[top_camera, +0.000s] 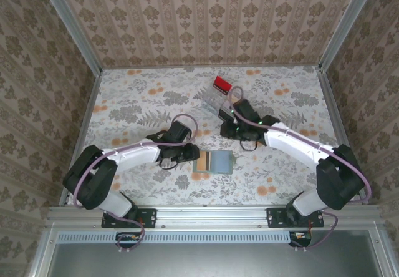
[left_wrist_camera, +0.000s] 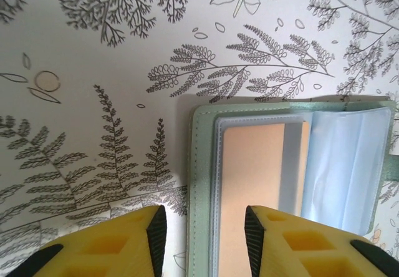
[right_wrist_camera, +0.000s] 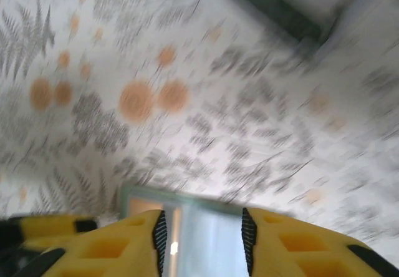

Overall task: Put the credit cards into the card holder
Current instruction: Rotate the storage box at the center of the table.

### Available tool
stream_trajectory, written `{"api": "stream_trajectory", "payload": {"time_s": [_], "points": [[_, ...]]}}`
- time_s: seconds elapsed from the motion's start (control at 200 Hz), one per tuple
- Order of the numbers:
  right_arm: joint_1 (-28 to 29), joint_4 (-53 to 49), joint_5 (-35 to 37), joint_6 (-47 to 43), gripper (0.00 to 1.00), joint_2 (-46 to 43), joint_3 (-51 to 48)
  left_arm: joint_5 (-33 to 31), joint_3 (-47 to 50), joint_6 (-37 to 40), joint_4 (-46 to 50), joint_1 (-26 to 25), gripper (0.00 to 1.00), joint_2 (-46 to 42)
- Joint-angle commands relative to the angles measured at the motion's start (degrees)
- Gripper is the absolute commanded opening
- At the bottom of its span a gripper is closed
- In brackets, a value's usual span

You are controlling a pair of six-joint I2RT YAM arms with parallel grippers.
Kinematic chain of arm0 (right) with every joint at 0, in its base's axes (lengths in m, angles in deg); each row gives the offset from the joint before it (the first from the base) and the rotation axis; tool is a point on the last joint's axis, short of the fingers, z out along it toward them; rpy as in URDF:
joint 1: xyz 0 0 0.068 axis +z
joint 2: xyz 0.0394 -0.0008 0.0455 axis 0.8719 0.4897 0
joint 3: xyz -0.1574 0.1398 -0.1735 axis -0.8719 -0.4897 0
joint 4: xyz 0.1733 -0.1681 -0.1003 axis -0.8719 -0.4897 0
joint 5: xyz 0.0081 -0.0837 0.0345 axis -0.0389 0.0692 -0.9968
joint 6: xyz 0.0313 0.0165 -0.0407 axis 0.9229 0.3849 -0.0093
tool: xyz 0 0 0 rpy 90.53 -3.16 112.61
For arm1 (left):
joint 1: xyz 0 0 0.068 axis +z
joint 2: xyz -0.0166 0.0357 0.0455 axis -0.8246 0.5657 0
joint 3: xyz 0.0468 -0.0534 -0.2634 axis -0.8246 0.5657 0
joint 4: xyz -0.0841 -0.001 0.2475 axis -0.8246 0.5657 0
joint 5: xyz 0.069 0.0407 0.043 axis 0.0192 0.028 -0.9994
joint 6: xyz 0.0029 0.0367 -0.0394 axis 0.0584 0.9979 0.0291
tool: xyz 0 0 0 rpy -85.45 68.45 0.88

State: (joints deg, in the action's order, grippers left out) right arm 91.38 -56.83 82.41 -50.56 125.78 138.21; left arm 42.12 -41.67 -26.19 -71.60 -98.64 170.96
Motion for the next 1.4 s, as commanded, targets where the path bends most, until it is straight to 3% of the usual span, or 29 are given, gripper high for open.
{"api": "stream_trajectory", "payload": {"time_s": [0.0,0.19,0.325,0.445,0.635,0.735,1.095,1.395], "points": [[-5.94,-6.27,2.56,-7.83,0.49,-0.69,4.64,-2.76,-1.68,0.91,1.69,0.39,0.45,-3.29],[-13.95,-8.8,-2.22,-12.87,0.6,8.21,16.9,-4.19,-0.52,0.18,0.57,1.47,0.51,-7.08],[-15.67,-11.36,-2.96,-16.13,0.65,15.86,26.76,-4.24,-0.03,0.1,0.7,2.64,0.54,-9.02],[-17.77,-15.71,-4.78,-16.46,0.65,24.05,35.32,-3.82,0.68,-0.04,-0.07,3.66,0.56,-10.4],[-19.87,-16.16,-7.8,-16.83,0.66,31.54,41.19,-3.95,1.56,-0.15,-0.33,4.66,0.6,-12.41],[-20.84,-15.39,-10.58,-16.98,0.66,33.37,41.42,-4.08,2.13,-0.43,-0.54,5.02,0.6,-13.09],[-21.58,-9.49,-31.61,-15.63,0.61,29.81,33.28,-3.13,3.14,-0.8,-1.45,5.67,0.61,-13.13],[-18.17,-8.76,-32.22,-15.59,0.57,21.88,25.36,-2.94,3.7,-1.02,-2.28,5.83,0.61,-13.23]]}}
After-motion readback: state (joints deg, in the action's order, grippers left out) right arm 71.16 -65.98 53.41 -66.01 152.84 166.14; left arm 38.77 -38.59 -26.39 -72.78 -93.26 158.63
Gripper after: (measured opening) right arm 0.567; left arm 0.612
